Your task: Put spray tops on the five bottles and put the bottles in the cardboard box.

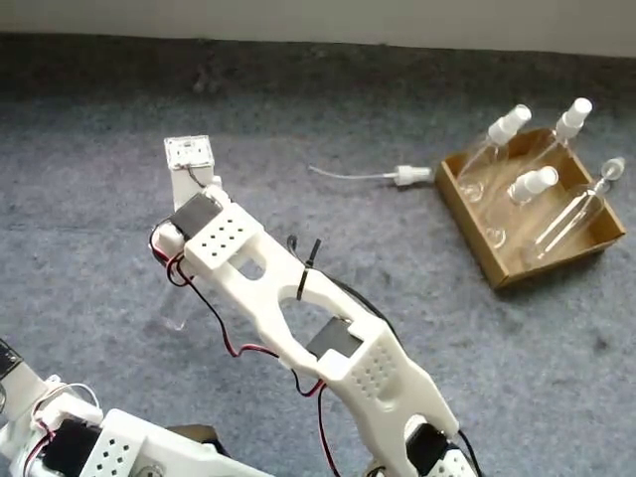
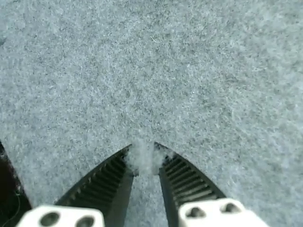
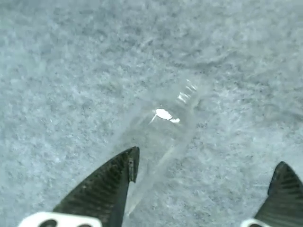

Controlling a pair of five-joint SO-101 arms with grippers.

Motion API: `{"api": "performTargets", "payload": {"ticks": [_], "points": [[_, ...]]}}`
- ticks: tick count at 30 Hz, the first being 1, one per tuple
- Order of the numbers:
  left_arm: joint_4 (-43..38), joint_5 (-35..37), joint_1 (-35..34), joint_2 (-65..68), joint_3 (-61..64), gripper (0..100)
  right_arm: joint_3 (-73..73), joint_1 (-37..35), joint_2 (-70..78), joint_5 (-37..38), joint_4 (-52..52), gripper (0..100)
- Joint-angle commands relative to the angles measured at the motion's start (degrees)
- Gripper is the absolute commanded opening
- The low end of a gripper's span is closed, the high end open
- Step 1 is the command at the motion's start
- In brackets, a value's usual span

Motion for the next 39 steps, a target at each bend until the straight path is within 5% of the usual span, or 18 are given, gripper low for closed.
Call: {"api": "performTargets", "payload": {"ticks": [1, 13, 39], "points": [[0.3, -0.6, -0.6, -0.3, 1.1, 1, -2.3, 2.4, -0.4, -7.9, -3.3, 38.2], [0.3, -0.6, -0.6, -0.3, 1.0, 1, -1.6, 2.9, -0.3, -15.3, -11.5, 38.2], [0.3, -0.6, -0.6, -0.3, 1.1, 1, -2.3, -1.1, 9.2, -16.3, 0.0, 37.8]]}}
